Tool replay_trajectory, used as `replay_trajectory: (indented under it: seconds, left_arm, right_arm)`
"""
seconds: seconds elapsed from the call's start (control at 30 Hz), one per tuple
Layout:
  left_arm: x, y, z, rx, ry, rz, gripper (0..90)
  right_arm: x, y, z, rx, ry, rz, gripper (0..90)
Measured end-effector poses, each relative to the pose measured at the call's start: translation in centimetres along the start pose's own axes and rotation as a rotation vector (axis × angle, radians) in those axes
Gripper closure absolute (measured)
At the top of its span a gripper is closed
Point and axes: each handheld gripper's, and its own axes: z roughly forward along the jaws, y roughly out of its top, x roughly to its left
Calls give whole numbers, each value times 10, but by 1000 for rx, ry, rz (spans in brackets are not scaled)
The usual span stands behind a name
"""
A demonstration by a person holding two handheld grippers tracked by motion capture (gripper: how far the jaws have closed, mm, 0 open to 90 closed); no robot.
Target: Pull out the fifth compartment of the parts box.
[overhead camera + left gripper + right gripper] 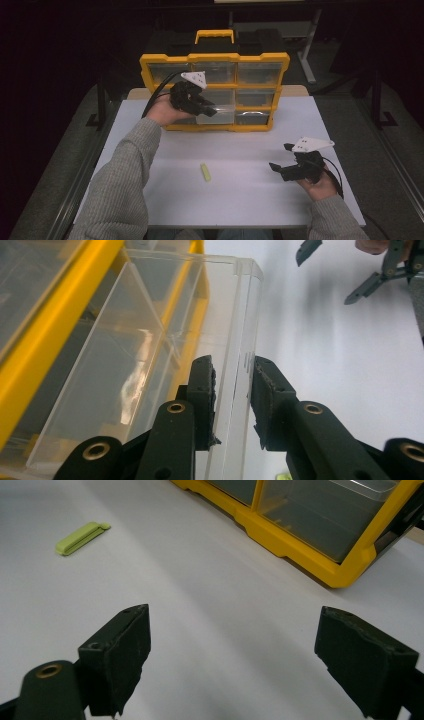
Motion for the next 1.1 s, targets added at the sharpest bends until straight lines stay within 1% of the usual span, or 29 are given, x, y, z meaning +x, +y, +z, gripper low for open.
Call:
replay_trajectory:
  seconds: [0.07, 0.13, 0.4, 0.47, 0.53, 0.63, 0.73, 0.87, 0.9, 0.97, 1.1]
  left_arm:
    - [-1, -1, -1, -3, -3, 6, 721]
    - [-3, -1, -1, -7, -9, 4, 722]
    - [-5, -5, -1, -17, -12, 8, 715]
    - [-6, -6, -1, -16, -11, -4, 709]
    - [-5, -6, -1, -20, -8, -1, 702]
    - [-6, -7, -3, -53, -28, -14, 669]
    - [-8, -5, -9, -83, -23, -7, 627]
    - [-10, -5, -20, -126, -21, -14, 584]
    - [-11, -5, -23, -136, -17, -18, 556]
    - [-13, -5, -29, -151, -13, -18, 549]
    - [-16, -8, -42, -174, 4, -16, 502]
  right_arm:
    - [0, 0, 0, 0, 0, 0, 137]
    - [0, 0, 0, -1, 0, -1, 137]
    - [0, 0, 2, 5, 2, -2, 137]
    - [0, 0, 2, 5, 3, -1, 136]
    - [0, 0, 2, 6, 4, -3, 137]
    - [0, 0, 3, 8, 3, -3, 136]
    - [0, -1, 3, 12, 6, 2, 136]
    - [0, -1, 5, 16, 8, 7, 136]
    - [1, -1, 5, 20, 11, 9, 136]
    - [1, -1, 6, 21, 11, 9, 136]
    - [0, -2, 8, 29, 16, 18, 136]
